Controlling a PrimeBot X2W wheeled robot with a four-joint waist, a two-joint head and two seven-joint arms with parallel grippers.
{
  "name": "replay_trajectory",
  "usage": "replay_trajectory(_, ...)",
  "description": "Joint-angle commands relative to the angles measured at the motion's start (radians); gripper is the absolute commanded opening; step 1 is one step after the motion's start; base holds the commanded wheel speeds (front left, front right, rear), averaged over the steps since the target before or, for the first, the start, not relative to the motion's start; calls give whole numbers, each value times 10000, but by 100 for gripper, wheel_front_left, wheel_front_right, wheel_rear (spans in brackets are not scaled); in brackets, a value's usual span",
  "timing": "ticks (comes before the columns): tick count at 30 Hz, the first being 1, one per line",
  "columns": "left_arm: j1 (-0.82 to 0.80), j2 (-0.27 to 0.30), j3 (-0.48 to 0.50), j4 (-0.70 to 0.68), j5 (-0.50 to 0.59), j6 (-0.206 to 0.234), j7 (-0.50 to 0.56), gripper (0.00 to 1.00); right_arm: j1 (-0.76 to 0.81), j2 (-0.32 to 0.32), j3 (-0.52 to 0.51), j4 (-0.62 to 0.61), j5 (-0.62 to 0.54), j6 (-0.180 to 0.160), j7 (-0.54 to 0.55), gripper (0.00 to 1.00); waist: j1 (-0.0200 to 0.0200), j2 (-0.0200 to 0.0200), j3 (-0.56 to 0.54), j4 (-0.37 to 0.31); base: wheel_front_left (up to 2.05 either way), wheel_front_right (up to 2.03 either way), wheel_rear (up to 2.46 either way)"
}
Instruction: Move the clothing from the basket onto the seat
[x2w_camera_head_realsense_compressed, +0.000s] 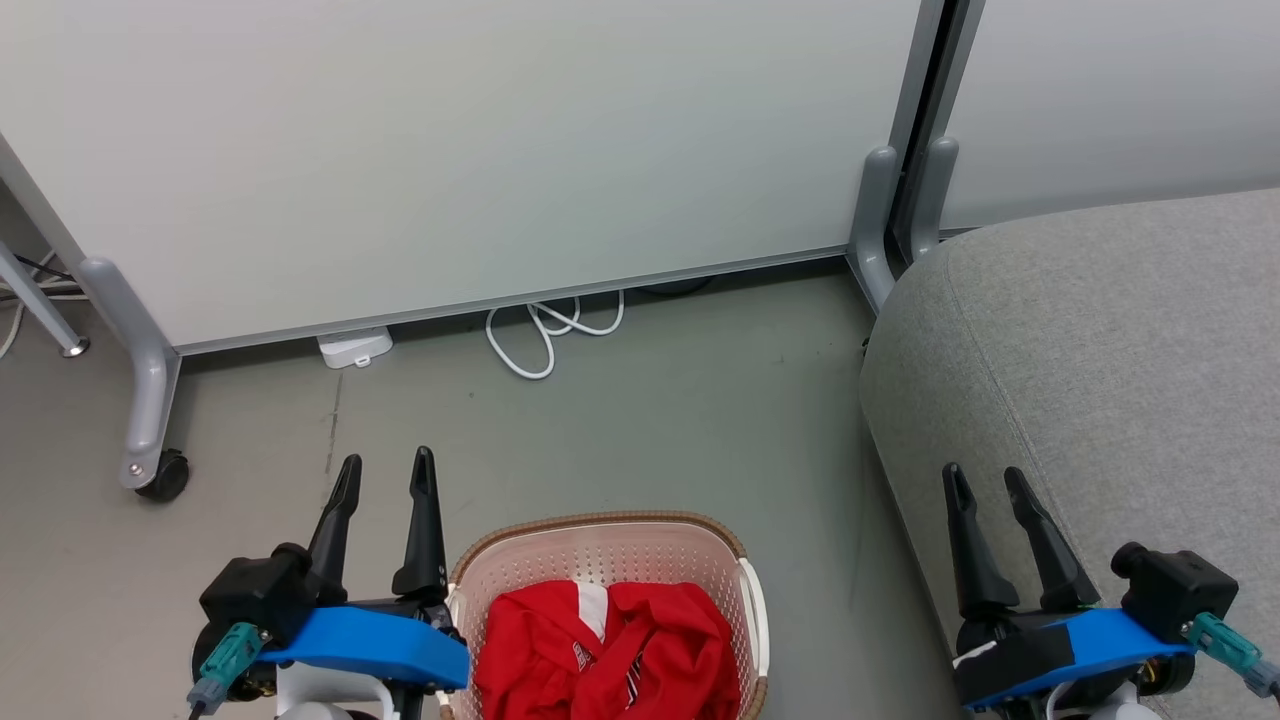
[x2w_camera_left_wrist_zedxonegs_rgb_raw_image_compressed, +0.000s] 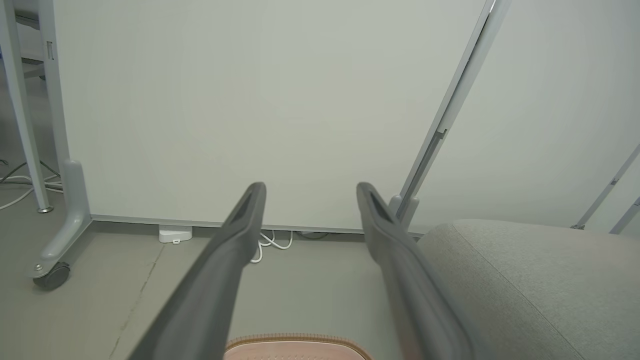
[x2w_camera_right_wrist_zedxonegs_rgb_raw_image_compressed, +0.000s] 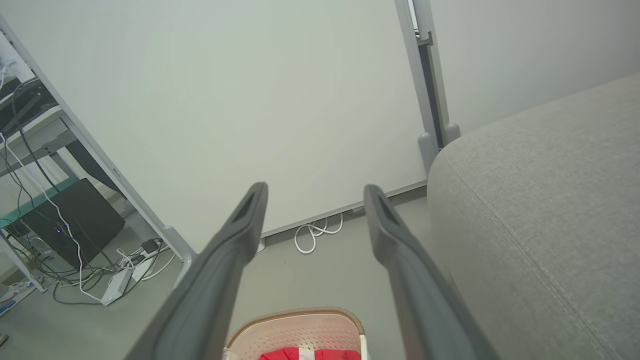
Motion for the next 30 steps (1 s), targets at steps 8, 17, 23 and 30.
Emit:
replay_trajectory(8,-165,61,-138,-47,774,-12,-228,100,-21,-88,99,-53,-741,21,-233,100,-1,0,1,10,0,0,0)
replay_trajectory(17,-179,64,-209,10,1405,-19,-407,100,-18,-93,154,-81,-1380,23,-415,100,-1,0,31,14,0,0,0)
replay_trajectory(23,-184,65,-239,61,1793,-35,-527,100,2,-97,169,-65,-1798,24,-525,100,-1,0,53,21,0,0,0)
replay_trajectory(30,-197,69,-307,109,2221,-18,-645,100,-15,-100,150,-35,-2222,25,-645,100,-1,0,75,15,0,0,0)
